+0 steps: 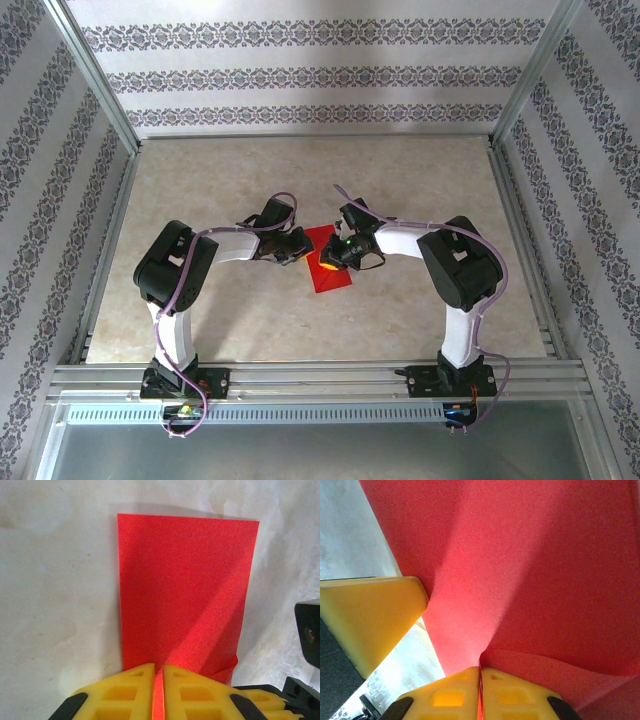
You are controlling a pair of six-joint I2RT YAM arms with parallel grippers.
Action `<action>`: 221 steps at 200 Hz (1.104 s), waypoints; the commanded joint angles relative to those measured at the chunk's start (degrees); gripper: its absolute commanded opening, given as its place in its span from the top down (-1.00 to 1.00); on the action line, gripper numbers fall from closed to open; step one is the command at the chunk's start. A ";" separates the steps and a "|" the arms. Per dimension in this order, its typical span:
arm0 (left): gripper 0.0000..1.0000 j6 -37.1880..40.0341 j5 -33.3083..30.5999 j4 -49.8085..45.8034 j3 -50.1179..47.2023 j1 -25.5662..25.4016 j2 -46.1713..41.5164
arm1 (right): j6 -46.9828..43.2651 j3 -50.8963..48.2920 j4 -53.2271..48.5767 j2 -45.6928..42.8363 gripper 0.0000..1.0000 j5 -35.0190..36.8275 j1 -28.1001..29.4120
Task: Fold a paper plane with a square sheet of paper (pick it up from the middle)
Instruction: Fold the triangle a second time at the center of the table.
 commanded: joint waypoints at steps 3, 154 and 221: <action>0.72 0.76 -0.59 -3.25 0.23 0.24 0.71 | -1.38 0.26 -2.52 0.55 0.73 1.97 0.52; 0.70 1.32 -3.82 -7.17 -0.88 4.35 -10.96 | -1.69 -0.16 -2.93 1.34 0.03 1.62 0.26; 0.70 -0.05 -2.13 -6.51 -2.05 -0.27 -11.80 | -2.40 -0.79 -3.25 1.25 0.16 2.41 0.17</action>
